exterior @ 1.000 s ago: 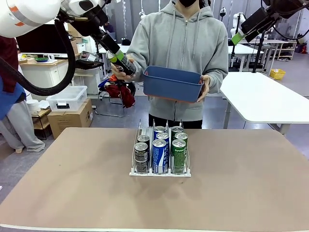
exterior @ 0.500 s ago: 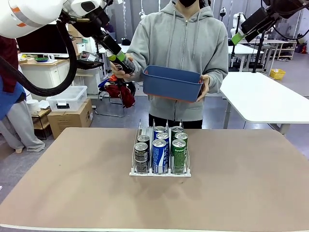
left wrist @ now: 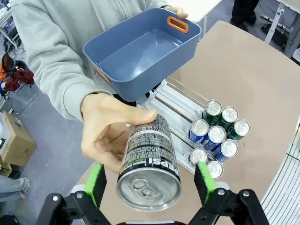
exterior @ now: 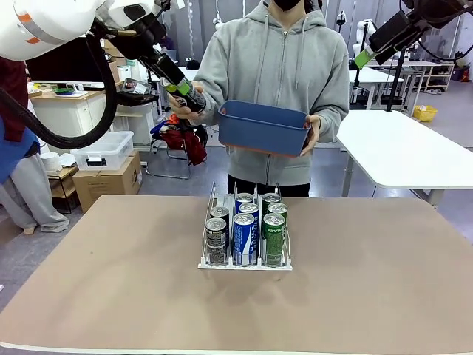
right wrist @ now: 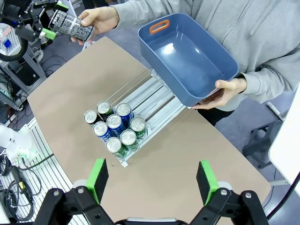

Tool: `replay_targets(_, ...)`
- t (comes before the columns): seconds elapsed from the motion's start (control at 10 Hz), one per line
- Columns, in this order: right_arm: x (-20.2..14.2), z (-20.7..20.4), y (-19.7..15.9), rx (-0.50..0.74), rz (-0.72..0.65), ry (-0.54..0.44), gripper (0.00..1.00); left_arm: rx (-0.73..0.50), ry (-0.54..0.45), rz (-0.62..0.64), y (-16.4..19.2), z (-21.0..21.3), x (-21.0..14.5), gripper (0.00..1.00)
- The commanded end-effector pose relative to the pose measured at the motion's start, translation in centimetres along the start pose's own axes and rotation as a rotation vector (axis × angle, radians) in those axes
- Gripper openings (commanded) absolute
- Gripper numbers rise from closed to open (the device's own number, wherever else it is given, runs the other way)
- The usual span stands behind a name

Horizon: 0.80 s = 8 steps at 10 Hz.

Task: Fill the beverage cans into the dispenser.
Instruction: Pick up the Pepsi coke handed by the human.

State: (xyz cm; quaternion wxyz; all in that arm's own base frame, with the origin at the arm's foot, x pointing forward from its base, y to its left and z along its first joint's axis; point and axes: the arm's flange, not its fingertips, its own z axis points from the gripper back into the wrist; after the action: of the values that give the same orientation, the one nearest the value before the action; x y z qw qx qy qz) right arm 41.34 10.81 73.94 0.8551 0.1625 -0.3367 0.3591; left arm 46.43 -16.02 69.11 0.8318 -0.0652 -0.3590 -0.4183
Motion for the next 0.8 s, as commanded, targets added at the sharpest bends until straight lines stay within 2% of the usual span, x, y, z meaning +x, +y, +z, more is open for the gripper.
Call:
replay_targets(0.0, -0.05, 0.04, -0.05, -0.001, -0.002, -0.002, 1.00, 0.022, -0.018, -0.006, -0.16, -0.64, -0.41, 1.00)
replay_targets(0.7, -0.05, 0.04, -0.05, -0.001, -0.002, -0.002, 1.00, 0.008, -0.007, -0.003, 0.01, -1.03, 0.22, 1.00)
